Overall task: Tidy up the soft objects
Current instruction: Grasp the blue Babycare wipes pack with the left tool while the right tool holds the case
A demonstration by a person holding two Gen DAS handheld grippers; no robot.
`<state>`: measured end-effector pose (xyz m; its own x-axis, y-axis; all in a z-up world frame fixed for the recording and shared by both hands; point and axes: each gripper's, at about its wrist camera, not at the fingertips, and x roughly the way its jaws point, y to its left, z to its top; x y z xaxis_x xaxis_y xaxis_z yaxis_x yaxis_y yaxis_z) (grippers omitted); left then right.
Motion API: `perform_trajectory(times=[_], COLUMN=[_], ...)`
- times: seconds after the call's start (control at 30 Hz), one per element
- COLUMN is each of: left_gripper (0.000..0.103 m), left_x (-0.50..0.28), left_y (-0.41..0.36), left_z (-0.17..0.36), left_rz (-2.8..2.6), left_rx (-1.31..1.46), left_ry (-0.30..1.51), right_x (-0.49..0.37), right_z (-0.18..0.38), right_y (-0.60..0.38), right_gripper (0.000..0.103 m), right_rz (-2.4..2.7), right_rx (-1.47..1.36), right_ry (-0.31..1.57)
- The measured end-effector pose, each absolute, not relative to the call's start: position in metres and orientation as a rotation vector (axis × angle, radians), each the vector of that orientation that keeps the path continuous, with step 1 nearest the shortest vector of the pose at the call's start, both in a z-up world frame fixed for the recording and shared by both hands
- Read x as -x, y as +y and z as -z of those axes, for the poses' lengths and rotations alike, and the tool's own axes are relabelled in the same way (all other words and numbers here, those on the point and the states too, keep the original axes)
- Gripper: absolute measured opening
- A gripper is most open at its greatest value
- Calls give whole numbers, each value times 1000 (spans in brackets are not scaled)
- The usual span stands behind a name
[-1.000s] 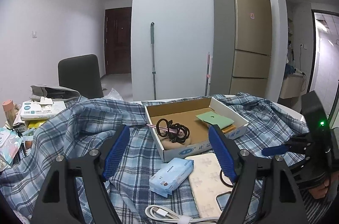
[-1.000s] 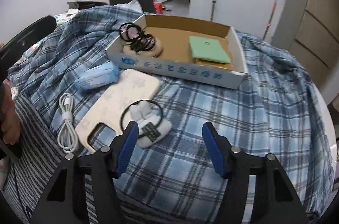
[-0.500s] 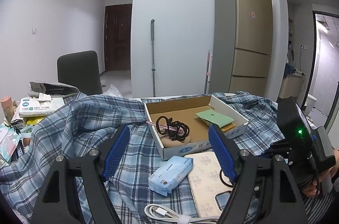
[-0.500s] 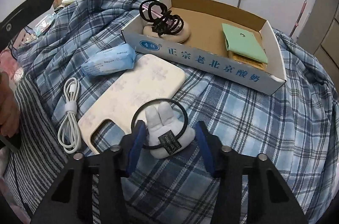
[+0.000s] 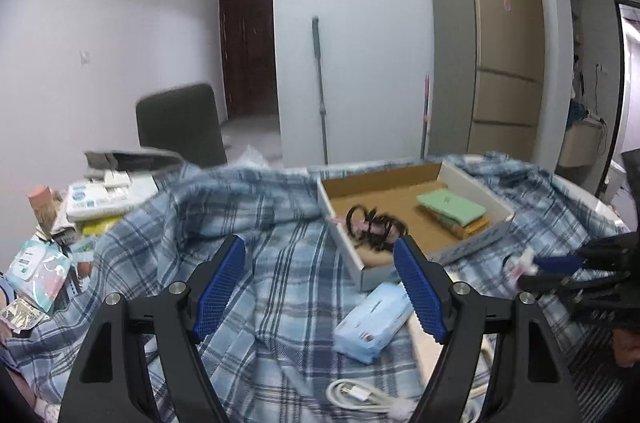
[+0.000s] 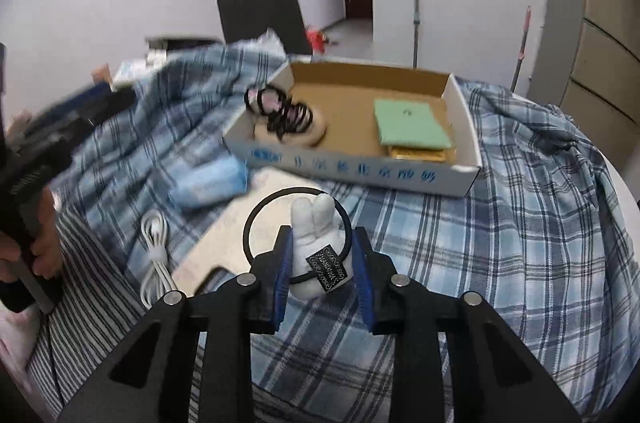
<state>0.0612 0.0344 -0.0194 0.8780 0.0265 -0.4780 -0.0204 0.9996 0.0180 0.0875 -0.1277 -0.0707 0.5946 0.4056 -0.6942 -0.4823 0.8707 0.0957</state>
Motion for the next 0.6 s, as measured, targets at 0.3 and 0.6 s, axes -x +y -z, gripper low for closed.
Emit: perform_trajectory(times=[0.3,0.6], left_gripper=[70,62], left_x=[-101,-132], left_y=[50,26], left_z=[52,76], left_rz=[185,277], left_rx=[122,28], left_ry=[732,908], right_x=[-91,-88], right_z=[81,83], right_y=[-129,-130], right_gripper=[28,28], right_rz=[-539,-570], right_rx=[73,64], right_ry=[783,779])
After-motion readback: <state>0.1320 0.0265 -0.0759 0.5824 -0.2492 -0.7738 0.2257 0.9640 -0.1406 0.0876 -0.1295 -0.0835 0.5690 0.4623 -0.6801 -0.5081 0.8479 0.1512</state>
